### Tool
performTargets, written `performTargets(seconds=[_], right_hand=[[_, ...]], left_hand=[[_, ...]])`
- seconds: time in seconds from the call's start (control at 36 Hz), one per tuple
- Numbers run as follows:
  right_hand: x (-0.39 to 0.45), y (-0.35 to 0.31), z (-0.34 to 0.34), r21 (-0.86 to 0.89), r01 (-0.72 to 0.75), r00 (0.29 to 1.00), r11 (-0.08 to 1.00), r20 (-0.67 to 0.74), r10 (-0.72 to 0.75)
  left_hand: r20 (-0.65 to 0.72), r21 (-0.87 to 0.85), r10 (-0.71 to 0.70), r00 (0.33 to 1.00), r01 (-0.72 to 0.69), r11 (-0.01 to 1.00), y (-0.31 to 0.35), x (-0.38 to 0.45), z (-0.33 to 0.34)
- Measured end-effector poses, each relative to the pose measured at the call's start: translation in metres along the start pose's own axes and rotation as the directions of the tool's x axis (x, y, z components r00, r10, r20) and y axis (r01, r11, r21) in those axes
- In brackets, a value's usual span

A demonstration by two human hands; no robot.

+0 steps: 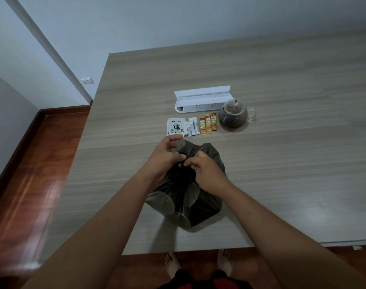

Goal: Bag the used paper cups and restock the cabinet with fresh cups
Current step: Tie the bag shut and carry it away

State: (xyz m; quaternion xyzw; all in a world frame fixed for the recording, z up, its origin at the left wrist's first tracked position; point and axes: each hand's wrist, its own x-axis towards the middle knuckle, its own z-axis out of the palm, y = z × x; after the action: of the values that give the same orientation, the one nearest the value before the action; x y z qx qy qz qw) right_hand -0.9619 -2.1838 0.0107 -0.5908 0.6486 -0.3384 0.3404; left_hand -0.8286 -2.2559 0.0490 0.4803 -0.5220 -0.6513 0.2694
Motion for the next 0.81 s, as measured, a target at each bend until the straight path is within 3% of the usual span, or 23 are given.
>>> performTargets(seconds=[0.08, 0.14, 0.25, 0.36, 0.47, 0.67, 0.81], right_hand=[[0.01, -0.003, -0.012, 0.067, -0.176, 0.968, 0.982, 0.192, 0.16], [0.014, -0.004, -0.017, 0.144, -0.266, 0.933, 0.953, 0.288, 0.216], [0.019, -0.006, -0.02, 0.161, -0.371, 0.881, 0.914, 0.373, 0.292], [0.021, -0.005, -0.019, 0.185, -0.469, 0.841, 0.863, 0.391, 0.373], [0.021, -0.005, -0.018, 0.244, -0.558, 0.805, 0.793, 0.388, 0.448], [0.02, -0.008, -0.017, 0.297, -0.591, 0.793, 0.75, 0.384, 0.473], [0.019, -0.008, -0.013, 0.293, -0.567, 0.812, 0.77, 0.354, 0.464]], left_hand=[[0.173, -0.058, 0.069, 0.983, -0.06, 0.997, -0.005, -0.001, -0.012], [0.217, -0.066, 0.095, 0.971, -0.082, 0.994, -0.007, -0.003, -0.016], [0.153, 0.209, 0.197, 0.968, -0.226, 0.951, -0.007, -0.004, -0.01], [0.098, 0.546, 0.398, 0.912, -0.384, 0.744, -0.011, -0.005, -0.005], [0.16, 0.652, 0.562, 0.812, -0.514, 0.557, -0.032, -0.011, -0.01], [0.057, 0.663, 0.661, 0.748, -0.523, 0.535, -0.047, -0.04, -0.003], [-0.061, 0.744, 0.59, 0.805, -0.357, 0.565, -0.049, -0.045, 0.012]])
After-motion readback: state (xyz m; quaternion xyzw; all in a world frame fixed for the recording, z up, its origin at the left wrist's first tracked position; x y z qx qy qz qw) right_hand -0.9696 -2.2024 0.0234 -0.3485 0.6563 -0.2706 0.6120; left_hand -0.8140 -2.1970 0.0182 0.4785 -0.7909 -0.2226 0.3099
